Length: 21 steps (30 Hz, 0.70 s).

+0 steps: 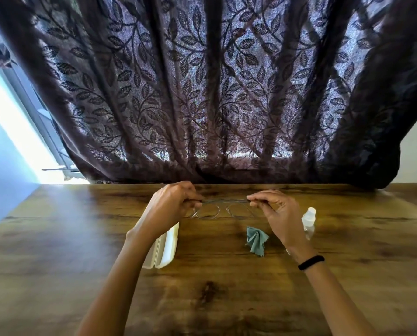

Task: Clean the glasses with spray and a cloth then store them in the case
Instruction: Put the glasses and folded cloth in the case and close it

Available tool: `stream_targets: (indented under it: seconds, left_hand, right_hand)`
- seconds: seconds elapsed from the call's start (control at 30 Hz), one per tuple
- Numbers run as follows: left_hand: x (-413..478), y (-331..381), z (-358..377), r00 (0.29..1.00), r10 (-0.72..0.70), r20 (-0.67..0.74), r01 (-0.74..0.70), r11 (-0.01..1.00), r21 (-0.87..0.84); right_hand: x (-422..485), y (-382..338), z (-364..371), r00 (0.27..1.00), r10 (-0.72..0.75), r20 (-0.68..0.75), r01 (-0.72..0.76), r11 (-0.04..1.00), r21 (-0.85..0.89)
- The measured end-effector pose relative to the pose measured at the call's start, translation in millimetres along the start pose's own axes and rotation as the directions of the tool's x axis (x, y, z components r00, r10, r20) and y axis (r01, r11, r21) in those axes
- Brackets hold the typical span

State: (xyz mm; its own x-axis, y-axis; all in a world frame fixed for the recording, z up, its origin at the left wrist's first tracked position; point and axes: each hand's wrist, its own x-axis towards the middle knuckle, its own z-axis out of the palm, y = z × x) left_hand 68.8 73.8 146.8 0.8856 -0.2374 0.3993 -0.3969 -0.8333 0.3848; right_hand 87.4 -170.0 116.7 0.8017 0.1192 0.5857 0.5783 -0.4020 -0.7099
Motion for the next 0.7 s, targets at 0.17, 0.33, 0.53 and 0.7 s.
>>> stream_targets:
  seconds: [0.17, 0.33, 0.53, 0.7]
  left_hand:
    - [-8.9, -11.5, -1.4, 0.990, -0.137, -0.037, 0.128, 0.976, -0.176]
    - [-28.4, -29.4, 2.4, 0.956, -0.280, 0.086, 0.290, 0.865, -0.409]
    - [-62.2, -39.7, 6.7, 0.840, -0.505, 0.198, 0.487, 0.541, -0.686]
    - [-97.3, -48.3, 18.5, 0.658, -0.686, 0.311, 0.561, 0.171, -0.810]
  right_hand:
    - [3.7, -1.6, 0.4, 0.992, 0.078, 0.100, -0.093, 0.983, 0.157]
    - [7.5, -2.9, 13.1, 0.904, 0.345, 0.252, -0.427, 0.763, 0.486]
    - [15.0, -9.7, 43.6, 0.791, 0.399, 0.463, -0.607, 0.422, 0.673]
    - [32.7, -20.1, 83.7, 0.760, 0.384, 0.525, -0.650, 0.470, 0.598]
